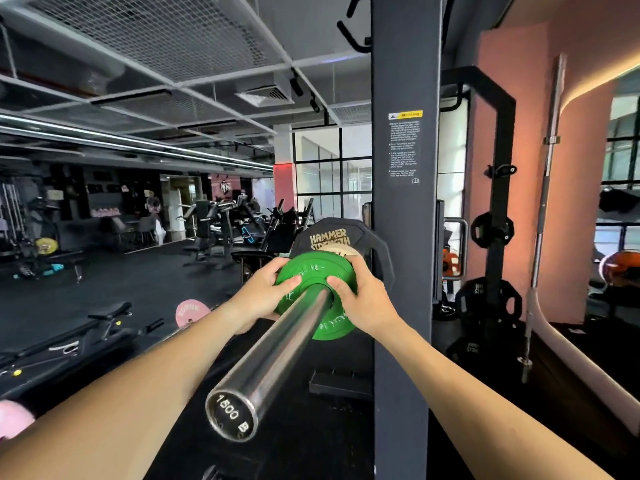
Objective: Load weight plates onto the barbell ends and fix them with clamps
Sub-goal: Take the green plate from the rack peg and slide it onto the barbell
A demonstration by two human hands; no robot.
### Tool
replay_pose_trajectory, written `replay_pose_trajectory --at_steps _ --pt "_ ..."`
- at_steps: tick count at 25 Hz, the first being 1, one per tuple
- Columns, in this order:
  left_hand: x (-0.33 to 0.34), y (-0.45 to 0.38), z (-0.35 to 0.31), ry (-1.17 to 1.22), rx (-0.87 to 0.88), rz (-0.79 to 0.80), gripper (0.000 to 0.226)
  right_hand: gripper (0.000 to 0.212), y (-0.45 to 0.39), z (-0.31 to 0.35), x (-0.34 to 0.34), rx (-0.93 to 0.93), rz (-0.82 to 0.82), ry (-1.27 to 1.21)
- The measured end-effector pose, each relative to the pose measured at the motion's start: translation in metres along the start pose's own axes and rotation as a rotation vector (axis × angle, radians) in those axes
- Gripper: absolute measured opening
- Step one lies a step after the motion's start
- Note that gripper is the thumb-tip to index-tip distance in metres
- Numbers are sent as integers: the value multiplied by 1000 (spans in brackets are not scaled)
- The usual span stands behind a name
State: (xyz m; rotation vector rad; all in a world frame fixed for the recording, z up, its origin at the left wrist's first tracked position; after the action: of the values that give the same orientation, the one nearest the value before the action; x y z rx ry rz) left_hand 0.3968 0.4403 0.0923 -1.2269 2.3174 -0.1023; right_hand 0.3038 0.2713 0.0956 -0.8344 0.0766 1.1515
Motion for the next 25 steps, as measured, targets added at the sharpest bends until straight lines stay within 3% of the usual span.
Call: replay_pose_trajectory --at_steps 3,8,12,19,25 --pt "-1 -30 5 -56 10 -55 22 45 -24 -20 -8 9 -60 108" --pt "-16 -66 15 -194 18 -241 69 53 -45 -33 -28 64 -298 544" --pt "-15 -89 19 -179 50 -198 89 62 -58 -41 -27 71 -304 494" --pt "-15 -107 28 -7 117 -148 85 66 -67 -43 -30 89 -338 468" --pt "-21 -98 0 -76 52 -104 70 54 -73 -14 -37 286 -187 581"
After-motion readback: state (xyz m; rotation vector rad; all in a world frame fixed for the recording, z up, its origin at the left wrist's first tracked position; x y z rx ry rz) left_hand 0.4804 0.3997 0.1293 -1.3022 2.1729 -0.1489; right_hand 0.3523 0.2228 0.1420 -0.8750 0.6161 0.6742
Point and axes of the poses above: each hand's wrist, its own y-axis away from the middle knuckle, its own x-axis out of the palm, z = x × y, the point moved 9 cm from there along -y, towards the middle knuckle, and after that the axes turned 7 degrees about z, right-handed, at the moved point
